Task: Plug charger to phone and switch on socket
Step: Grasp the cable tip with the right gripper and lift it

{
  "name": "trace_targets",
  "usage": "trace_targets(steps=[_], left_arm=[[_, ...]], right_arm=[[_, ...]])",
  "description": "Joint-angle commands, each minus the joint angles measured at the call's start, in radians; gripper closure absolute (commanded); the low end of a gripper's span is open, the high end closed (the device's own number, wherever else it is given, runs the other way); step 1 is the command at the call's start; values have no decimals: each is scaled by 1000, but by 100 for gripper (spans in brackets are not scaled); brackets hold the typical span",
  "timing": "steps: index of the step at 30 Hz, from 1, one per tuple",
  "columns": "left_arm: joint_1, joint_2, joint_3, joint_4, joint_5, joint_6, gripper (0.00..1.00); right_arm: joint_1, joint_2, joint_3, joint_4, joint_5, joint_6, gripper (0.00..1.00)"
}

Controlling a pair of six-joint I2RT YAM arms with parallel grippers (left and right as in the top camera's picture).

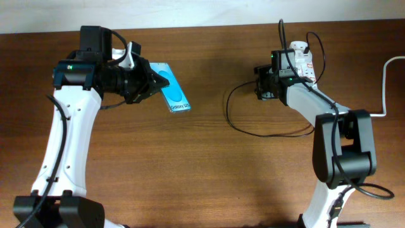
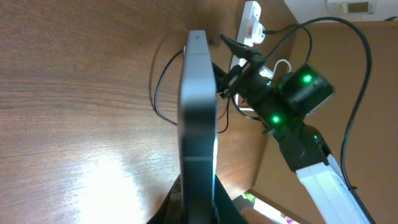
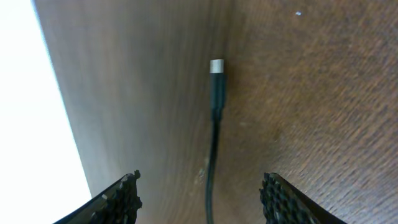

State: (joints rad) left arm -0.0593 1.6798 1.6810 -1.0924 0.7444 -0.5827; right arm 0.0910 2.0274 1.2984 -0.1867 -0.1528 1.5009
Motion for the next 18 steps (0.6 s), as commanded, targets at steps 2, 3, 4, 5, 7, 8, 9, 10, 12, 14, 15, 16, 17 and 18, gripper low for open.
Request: trace_targets(steps=[2, 3, 4, 5, 7, 8, 9, 10, 12, 14, 15, 16, 17, 18], left_arm=[[3, 5, 14, 6, 17, 17, 100], [3, 5, 14, 6, 18, 17, 100], [3, 5, 14, 6, 18, 17, 100], [3, 5, 14, 6, 18, 17, 100], [3, 5, 14, 6, 18, 17, 100], [3, 5, 14, 6, 17, 17, 100], [3, 5, 14, 6, 17, 17, 100], [3, 5, 14, 6, 17, 16, 100], [3, 5, 14, 6, 15, 16, 100], [3, 5, 14, 6, 15, 16, 100], [3, 5, 14, 6, 15, 16, 100], [3, 5, 14, 6, 15, 16, 100], [3, 5, 14, 6, 15, 16, 100], [3, 5, 14, 6, 15, 16, 100]], right_arm=[[-33, 40, 24, -7, -8, 5, 41], [-39, 44, 24, -7, -5, 5, 44], [-41, 47, 24, -7, 3, 5, 45], [-41, 56, 24, -6, 7, 5, 47], [-40, 85, 25, -2, 5, 5, 47], [-40, 106, 28, 10, -21, 5, 47], [-40, 116, 28, 11, -19, 5, 48], [-40, 121, 28, 19, -20, 5, 48], [-40, 124, 28, 36, -13, 6, 54], [-39, 127, 28, 36, -8, 8, 56], [-38, 138, 28, 42, -10, 8, 57], [-38, 154, 28, 42, -13, 8, 57], [-38, 177, 28, 45, -24, 8, 58], [-38, 189, 28, 45, -28, 8, 61]])
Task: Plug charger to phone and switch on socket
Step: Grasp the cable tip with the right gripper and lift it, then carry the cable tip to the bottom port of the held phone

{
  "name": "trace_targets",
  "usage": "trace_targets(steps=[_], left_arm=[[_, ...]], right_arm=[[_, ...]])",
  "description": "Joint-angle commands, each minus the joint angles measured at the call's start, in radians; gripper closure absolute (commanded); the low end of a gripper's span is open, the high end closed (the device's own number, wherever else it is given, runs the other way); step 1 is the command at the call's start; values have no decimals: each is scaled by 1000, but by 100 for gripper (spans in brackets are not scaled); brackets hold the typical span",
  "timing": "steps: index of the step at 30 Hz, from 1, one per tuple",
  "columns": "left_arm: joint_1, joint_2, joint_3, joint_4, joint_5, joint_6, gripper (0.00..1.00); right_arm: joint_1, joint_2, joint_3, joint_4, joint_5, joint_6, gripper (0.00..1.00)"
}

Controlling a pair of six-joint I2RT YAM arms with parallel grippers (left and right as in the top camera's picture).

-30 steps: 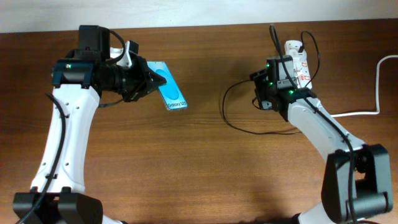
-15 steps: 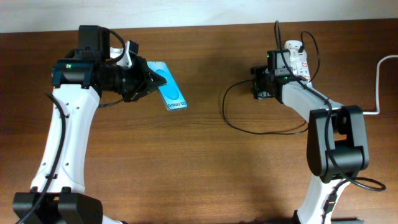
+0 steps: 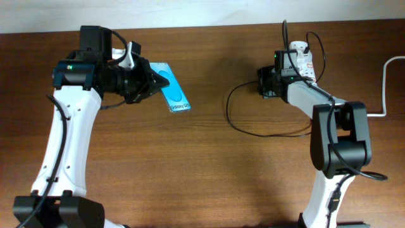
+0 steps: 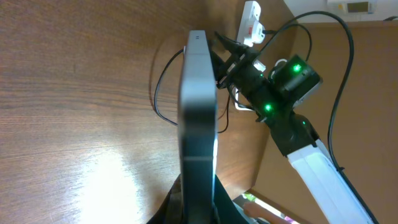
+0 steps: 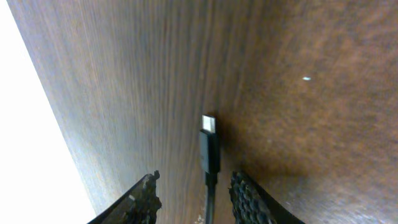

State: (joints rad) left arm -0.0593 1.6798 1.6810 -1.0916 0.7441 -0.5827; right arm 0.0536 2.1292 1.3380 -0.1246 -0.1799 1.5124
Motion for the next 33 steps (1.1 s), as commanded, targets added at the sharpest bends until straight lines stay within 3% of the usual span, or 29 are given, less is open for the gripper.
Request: trace_targets(steps=[1, 8, 15, 19, 23, 28, 33], left_arm=[[3, 5, 14, 5, 15, 16, 100], [3, 5, 14, 1, 19, 16, 100], [3, 5, 14, 2, 19, 16, 100], [3, 5, 14, 2, 19, 17, 100], [3, 5, 14, 10, 19, 40, 100], [3, 5, 14, 29, 81, 136, 100], [3, 5, 14, 28, 106, 144, 100]], right_arm=[[-1, 90, -12, -21, 0, -4, 63], [-2, 90, -12, -77, 34, -21, 95], [-2, 14, 21, -174, 14, -381, 95], [-1, -113, 21, -208, -129, -612, 95], [-1, -313, 21, -402, -214, -844, 95], [-1, -488, 21, -673, -471, -1096, 95], [-1, -677, 21, -946, -618, -1283, 95]])
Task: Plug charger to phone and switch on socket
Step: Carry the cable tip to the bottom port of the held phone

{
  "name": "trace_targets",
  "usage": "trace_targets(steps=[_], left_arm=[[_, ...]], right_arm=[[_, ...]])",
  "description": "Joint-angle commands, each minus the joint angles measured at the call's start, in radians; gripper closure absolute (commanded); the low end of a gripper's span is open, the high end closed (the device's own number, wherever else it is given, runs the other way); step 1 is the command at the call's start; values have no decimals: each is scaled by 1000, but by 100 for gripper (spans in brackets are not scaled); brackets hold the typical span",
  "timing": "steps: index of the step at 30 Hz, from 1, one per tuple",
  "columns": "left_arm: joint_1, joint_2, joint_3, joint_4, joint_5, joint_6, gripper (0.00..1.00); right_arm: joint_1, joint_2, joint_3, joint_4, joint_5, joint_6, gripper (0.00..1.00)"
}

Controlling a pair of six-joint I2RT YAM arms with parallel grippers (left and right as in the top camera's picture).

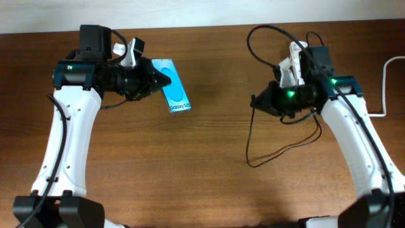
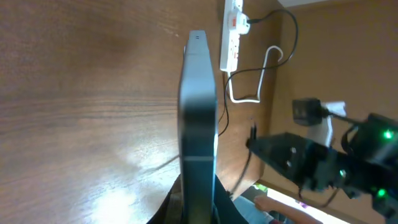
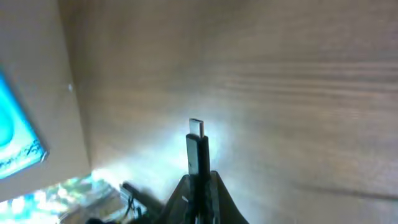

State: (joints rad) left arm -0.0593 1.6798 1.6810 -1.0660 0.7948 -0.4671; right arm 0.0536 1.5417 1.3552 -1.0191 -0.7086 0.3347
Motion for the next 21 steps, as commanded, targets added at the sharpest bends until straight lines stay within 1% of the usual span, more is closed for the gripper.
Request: trace_targets(steps=[1, 2, 4, 5, 6, 8, 9, 10, 11, 14, 15, 18, 19, 21], left_arm=[[3, 5, 14, 3, 56, 29, 100], [3, 5, 14, 3, 56, 29, 100], [3, 5, 14, 3, 144, 121, 100], [3, 5, 14, 4, 176, 151, 100], [3, 5, 14, 7, 212, 182, 100], [3, 5, 14, 18, 297, 231, 100], [3, 5, 14, 18, 315, 231, 100], [3, 5, 14, 18, 364, 235, 100], [3, 5, 14, 18, 391, 238, 100], [3, 5, 14, 19, 411, 237, 100], [3, 5, 14, 26, 439, 237, 100], [3, 5, 14, 45, 452, 236, 100], [3, 5, 14, 60, 452, 219, 100], [3, 5, 14, 114, 452, 167, 100]], right_arm=[[-1, -121, 3, -88, -111, -137, 95], [-1, -146, 3, -126, -142, -172, 95], [-1, -208, 3, -262, -238, -303, 95], [-1, -229, 2, -338, -295, -415, 96], [-1, -239, -9, -360, -306, -462, 95], [0, -248, -84, -384, -383, -573, 95], [-1, -246, -137, -379, -434, -639, 95], [-1, -245, -196, -359, -463, -695, 95], [-1, -245, -224, -325, -467, -698, 95], [11, -245, -230, -255, -480, -728, 95], [28, -245, -234, -215, -529, -728, 95], [96, -239, -243, -94, -674, -719, 96], [119, -227, -243, -61, -713, -715, 95], [125, -199, -243, -37, -721, -686, 95]])
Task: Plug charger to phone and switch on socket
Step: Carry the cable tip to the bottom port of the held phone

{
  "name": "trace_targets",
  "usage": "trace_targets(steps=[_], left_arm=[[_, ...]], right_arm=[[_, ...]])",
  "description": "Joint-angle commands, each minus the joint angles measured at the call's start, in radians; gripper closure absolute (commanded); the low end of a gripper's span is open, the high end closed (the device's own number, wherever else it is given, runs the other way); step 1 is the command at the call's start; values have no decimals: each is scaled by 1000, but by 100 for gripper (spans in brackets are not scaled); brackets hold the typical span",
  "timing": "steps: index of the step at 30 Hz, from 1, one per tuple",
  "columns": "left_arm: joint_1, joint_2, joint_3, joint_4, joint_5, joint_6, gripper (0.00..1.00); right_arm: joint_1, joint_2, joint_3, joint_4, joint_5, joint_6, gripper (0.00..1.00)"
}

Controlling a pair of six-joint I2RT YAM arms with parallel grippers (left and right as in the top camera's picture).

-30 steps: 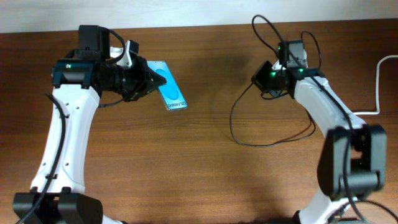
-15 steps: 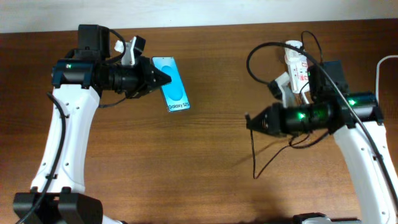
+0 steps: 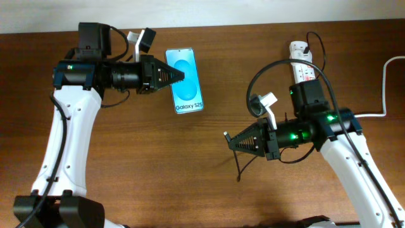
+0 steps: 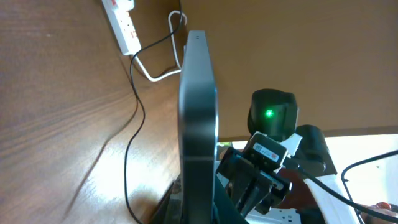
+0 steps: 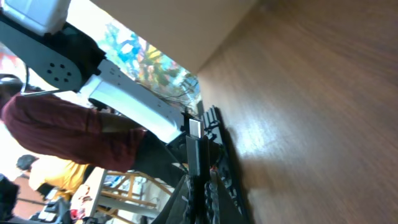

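My left gripper (image 3: 180, 77) is shut on the phone (image 3: 185, 80), holding it above the table at the back left, its blue "Galaxy S25" screen facing up. The left wrist view shows the phone (image 4: 198, 112) edge-on between the fingers. My right gripper (image 3: 228, 140) points left, below and to the right of the phone, shut on the black charger plug (image 5: 194, 140). The metal tip sticks out of the jaws. The black cable (image 3: 239, 166) hangs from it and loops back to the white power strip (image 3: 302, 60) at the back right.
A white mains lead (image 3: 386, 82) runs off the table's right edge from the power strip (image 4: 121, 25). The brown wooden table (image 3: 158, 171) carries nothing else. A person in a dark red top shows in the background of the right wrist view.
My right gripper has moved down and to the left with the plug and now points at the phone. The left gripper has turned the phone flatter and shifted it right.
My right gripper stood open over the plug lying on the table by the power strip, then lower with its jaws around it. Later it was shut on the plug and lifted away. The left gripper held the phone throughout. Plug and phone now face each other mid-table.
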State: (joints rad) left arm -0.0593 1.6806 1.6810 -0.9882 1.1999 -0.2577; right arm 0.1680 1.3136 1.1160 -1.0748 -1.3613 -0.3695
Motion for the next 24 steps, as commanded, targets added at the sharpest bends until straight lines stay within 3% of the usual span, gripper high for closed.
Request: trace_targets(steps=[1, 3, 4, 5, 9, 13, 24], left_arm=[[3, 4, 14, 61, 46, -53, 100], [3, 4, 14, 77, 46, -65, 100], [3, 4, 14, 93, 44, -71, 100], [3, 4, 14, 104, 21, -73, 100], [2, 4, 14, 224, -19, -188, 100], [2, 4, 14, 255, -13, -199, 100], [2, 4, 14, 255, 9, -199, 100]], right_arm=[[10, 52, -4, 66, -68, 79, 95], [10, 77, -4, 142, -27, 200, 95], [11, 83, -4, 210, 64, 355, 95], [17, 82, -4, 259, 84, 420, 95], [105, 82, -4, 546, 98, 666, 95], [179, 83, -3, 731, 98, 746, 95], [193, 158, -4, 933, 118, 890, 95]])
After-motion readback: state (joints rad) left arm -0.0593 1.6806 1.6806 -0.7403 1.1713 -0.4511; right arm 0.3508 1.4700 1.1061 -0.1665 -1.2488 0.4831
